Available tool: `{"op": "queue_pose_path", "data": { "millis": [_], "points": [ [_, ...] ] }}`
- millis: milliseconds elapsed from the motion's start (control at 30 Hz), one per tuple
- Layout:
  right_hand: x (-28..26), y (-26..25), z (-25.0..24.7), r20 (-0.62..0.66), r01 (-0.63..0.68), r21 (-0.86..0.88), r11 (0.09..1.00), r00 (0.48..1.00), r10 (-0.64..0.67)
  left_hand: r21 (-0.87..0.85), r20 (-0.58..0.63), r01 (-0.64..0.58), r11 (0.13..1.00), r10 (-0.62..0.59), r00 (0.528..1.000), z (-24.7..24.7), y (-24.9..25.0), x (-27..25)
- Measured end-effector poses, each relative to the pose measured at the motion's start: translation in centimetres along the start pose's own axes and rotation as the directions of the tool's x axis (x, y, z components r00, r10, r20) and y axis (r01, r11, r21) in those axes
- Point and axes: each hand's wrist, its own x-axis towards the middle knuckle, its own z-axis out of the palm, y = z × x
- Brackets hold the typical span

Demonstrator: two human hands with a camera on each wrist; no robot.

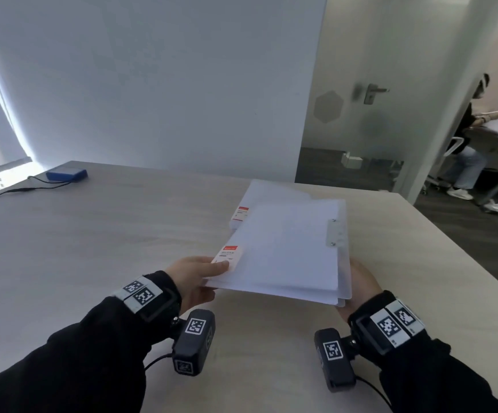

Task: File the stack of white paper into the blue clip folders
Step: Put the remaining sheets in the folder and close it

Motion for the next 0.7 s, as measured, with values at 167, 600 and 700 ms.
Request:
{"op": "queue_pose_path", "data": {
  "millis": [167, 600, 700],
  "points": [
    [3.2, 0.4, -0.5, -0.076, -0.106, 0.039, 0.994, 0.991, 0.109, -0.052, -0.098, -0.092, 0.994, 0.087, 0.991, 1.2, 0.2, 2.5],
    [11.3, -0.8, -1.0, -0.055, 0.279, -0.065, 0.958, 0.958, -0.282, 0.121, -0.168, -0.427, 0.896, 0.442, 0.881, 5.1, 6.4, 12.0],
    [13.2, -1.3, -1.0, 0.042, 0.337, -0.183, 0.924, 0.941, -0.335, 0.219, -0.124, -0.452, 0.864, 0.485, 0.866, 4.8, 7.2, 14.7]
  ]
}}
